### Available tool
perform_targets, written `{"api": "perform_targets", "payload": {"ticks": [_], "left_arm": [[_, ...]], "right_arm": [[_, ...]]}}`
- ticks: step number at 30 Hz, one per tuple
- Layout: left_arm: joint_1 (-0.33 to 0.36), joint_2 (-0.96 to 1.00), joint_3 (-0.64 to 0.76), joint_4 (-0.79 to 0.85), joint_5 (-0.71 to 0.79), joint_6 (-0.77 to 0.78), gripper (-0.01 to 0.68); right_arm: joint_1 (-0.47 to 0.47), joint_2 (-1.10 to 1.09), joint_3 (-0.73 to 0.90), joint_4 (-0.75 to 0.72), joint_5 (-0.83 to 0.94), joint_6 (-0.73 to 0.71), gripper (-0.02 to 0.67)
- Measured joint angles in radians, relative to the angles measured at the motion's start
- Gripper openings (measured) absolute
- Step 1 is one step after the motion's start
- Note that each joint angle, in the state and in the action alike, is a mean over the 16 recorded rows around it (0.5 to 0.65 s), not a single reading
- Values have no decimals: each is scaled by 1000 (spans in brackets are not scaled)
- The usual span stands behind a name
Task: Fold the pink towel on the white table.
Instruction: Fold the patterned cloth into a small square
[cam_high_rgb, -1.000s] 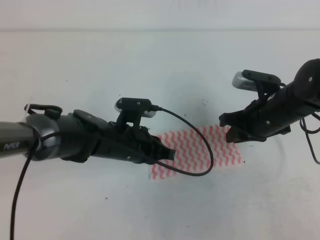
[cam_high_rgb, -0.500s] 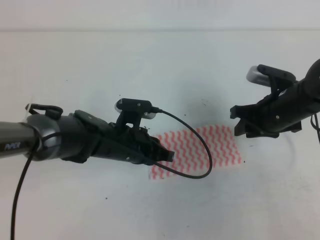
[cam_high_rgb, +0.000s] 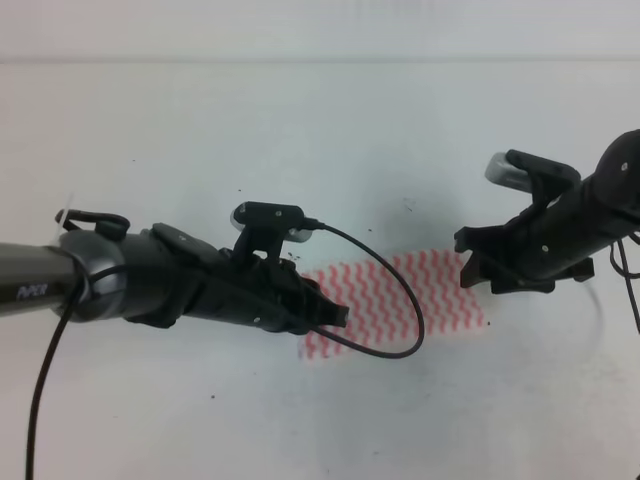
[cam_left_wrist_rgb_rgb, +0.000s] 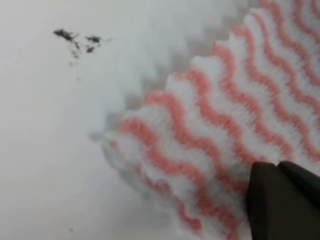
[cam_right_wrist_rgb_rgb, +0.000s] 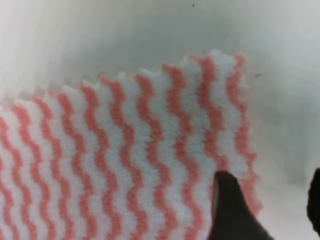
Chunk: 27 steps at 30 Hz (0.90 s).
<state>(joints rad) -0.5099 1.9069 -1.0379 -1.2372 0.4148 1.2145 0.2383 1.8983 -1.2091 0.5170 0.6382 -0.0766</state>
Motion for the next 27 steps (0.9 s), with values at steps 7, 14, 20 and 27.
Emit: {"api": "perform_targets", "payload": {"ticks": [7,14,20,27], "left_arm": [[0,5,0,-1,5,-3,6],[0,5,0,-1,8,-3,6],[0,4,0,1,10,-3,6],[0,5,0,1,11,-4,6]], "right_arm": [[0,28,-14,12,-1,-1,309],[0,59,-42,24,11,-9,308],[0,80,-63,36,31,-21,308],[7,102,-69,50,59,-34,309]]}}
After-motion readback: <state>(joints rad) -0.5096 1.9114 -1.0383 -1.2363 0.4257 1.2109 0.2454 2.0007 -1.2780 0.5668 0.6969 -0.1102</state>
